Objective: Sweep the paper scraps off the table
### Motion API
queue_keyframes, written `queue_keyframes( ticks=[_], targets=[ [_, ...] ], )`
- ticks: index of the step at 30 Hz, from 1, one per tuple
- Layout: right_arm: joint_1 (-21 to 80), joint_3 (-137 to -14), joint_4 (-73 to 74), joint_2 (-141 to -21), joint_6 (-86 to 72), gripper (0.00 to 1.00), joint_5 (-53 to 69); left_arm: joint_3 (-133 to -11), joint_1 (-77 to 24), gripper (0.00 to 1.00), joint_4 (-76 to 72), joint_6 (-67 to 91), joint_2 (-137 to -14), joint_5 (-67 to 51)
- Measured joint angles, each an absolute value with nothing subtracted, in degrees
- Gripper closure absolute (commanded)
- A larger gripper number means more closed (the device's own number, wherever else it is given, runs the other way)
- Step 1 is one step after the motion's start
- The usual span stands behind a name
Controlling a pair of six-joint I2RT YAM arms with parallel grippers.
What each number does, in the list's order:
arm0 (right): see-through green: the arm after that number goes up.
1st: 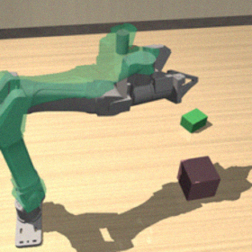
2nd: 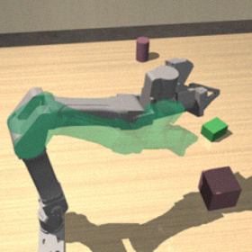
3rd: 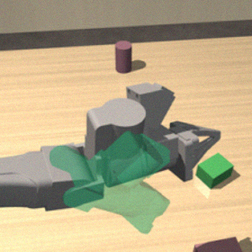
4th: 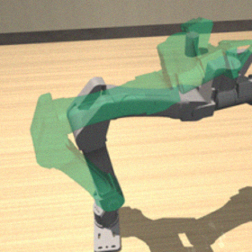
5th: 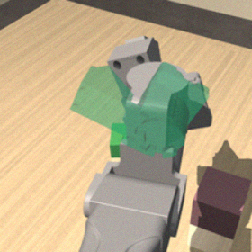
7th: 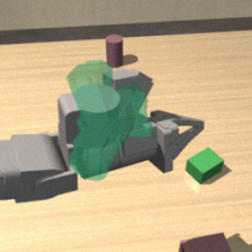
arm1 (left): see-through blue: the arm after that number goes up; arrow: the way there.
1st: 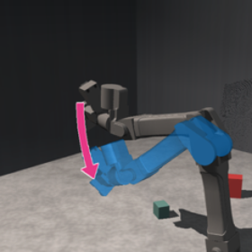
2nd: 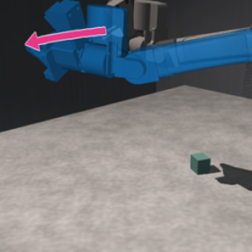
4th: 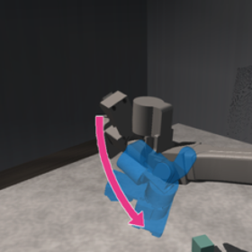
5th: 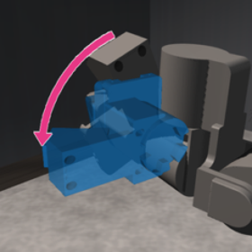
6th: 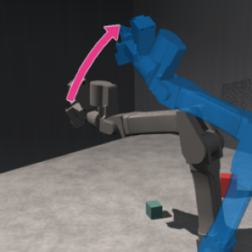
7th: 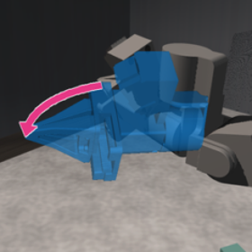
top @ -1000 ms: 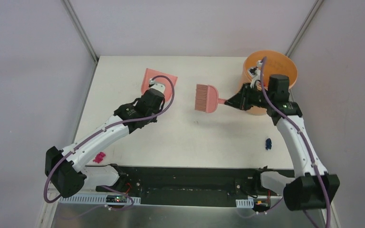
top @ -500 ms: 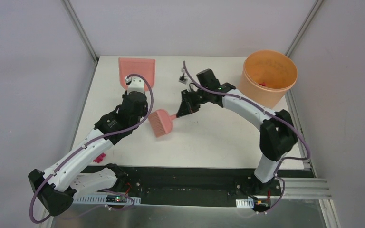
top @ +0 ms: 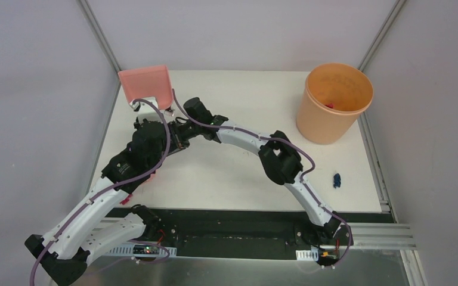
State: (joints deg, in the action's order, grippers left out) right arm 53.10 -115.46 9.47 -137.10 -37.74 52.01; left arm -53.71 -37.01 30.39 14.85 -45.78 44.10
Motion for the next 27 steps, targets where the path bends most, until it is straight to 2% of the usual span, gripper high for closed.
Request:
queue_keyframes(
  ticks=[6, 13, 27],
  targets=[
    [55.9, -124.31, 2.26, -144.57, -47.97, 1.0, 51.37, -53.58, -36.69, 1.0, 30.39, 14.81, -46.24, 44.95],
    [60.01, -129.73, 0.47, -148.97, -53.87, 1.0, 47.77, -53.58, -35.77, 1.0, 30.37, 14.79, -46.37, 45.12],
    [61.45, -128.64, 15.49, -149.77, -51.13, 1.0, 36.97, -53.41, -35.53, 1.0, 29.71, 13.65, -46.78, 44.91]
  ],
)
